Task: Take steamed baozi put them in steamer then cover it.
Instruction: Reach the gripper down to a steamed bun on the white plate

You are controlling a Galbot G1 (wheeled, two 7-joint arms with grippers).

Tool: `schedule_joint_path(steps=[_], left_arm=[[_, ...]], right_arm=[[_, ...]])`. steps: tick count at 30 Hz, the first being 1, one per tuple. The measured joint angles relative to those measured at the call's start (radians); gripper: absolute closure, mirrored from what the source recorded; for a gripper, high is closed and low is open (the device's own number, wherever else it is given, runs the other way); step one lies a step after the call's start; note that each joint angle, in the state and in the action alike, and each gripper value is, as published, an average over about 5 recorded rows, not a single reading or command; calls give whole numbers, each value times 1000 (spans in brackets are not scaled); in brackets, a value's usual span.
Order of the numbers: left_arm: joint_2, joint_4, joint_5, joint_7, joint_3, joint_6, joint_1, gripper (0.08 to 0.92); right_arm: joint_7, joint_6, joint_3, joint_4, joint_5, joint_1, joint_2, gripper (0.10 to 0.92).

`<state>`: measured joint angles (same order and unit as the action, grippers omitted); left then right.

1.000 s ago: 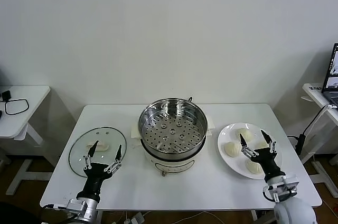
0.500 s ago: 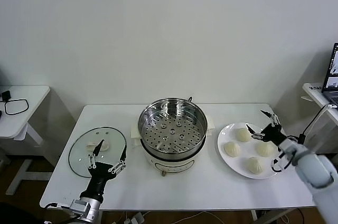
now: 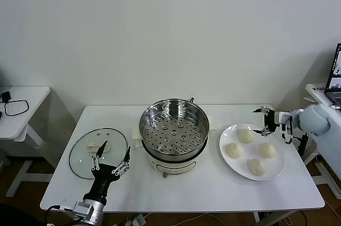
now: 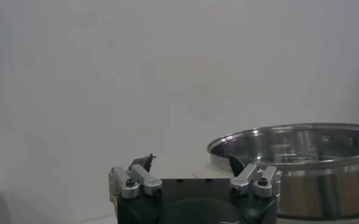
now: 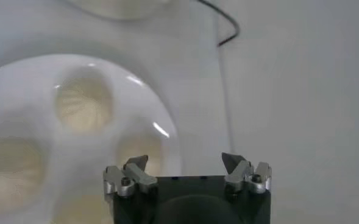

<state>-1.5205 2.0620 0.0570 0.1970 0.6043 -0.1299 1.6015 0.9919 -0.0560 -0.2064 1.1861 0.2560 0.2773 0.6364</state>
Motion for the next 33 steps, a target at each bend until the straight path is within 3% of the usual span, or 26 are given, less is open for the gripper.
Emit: schedule_joint_path(steps=[12, 23, 33], left_arm=[[-6, 0, 1, 1, 14, 2, 1, 177], [-13, -11, 2, 2, 19, -4, 0, 177], [-14, -14, 6, 2, 18, -5, -2, 177]], right_arm=[[212, -38, -211, -250, 122, -221, 164, 203], [234, -66, -225, -440, 249, -263, 300, 203], [229, -74, -200, -517, 323, -252, 363, 203]])
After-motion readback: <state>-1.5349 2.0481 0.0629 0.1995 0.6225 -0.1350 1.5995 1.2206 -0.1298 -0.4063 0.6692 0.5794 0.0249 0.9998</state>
